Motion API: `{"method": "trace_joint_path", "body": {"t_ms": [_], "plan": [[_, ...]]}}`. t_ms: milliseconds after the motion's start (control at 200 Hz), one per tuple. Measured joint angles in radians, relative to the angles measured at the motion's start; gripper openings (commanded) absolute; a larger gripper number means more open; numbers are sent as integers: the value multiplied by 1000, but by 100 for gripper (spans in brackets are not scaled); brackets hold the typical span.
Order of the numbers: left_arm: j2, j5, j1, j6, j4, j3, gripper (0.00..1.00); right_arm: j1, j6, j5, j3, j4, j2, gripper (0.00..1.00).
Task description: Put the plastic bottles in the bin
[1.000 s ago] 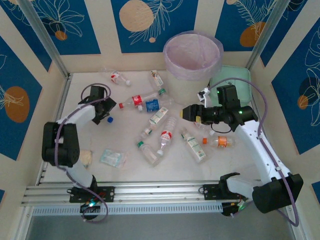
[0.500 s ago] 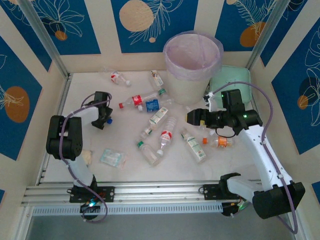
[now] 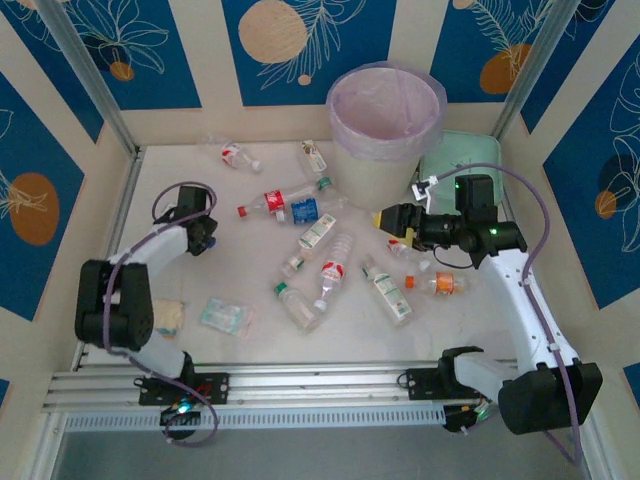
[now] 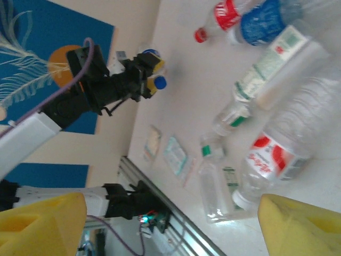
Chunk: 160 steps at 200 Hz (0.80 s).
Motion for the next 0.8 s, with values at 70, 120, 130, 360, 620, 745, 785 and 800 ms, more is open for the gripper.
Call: {"method": "trace_joint_path", "body": {"t_ms": [70,120,130,360,620,745,785,800], "plan": [[-92,29,-12,78,44,-56,40,6,32,-50,0,47,2,84],[-151,67,-34,139,76,-87,40,17,53,-70,0,77,2,83],[-161,76,-39,153,83,-93,39,21,56,-72,0,83,2,83],[-358,253,-282,282,307,-223,30,134,126,-38,0,221,32,80],[-360,483,-512,370,420,-220,32,205,121,40,63,284,191,94],[-358,532,-576,413,428,-180,31,251,93,75,103,275,246,98],[-351,549,-586,420,438,-172,31,265,82,88,122,266,262,98],[-348,553,-589,421,440,-169,31,269,76,92,130,262,268,97]]}}
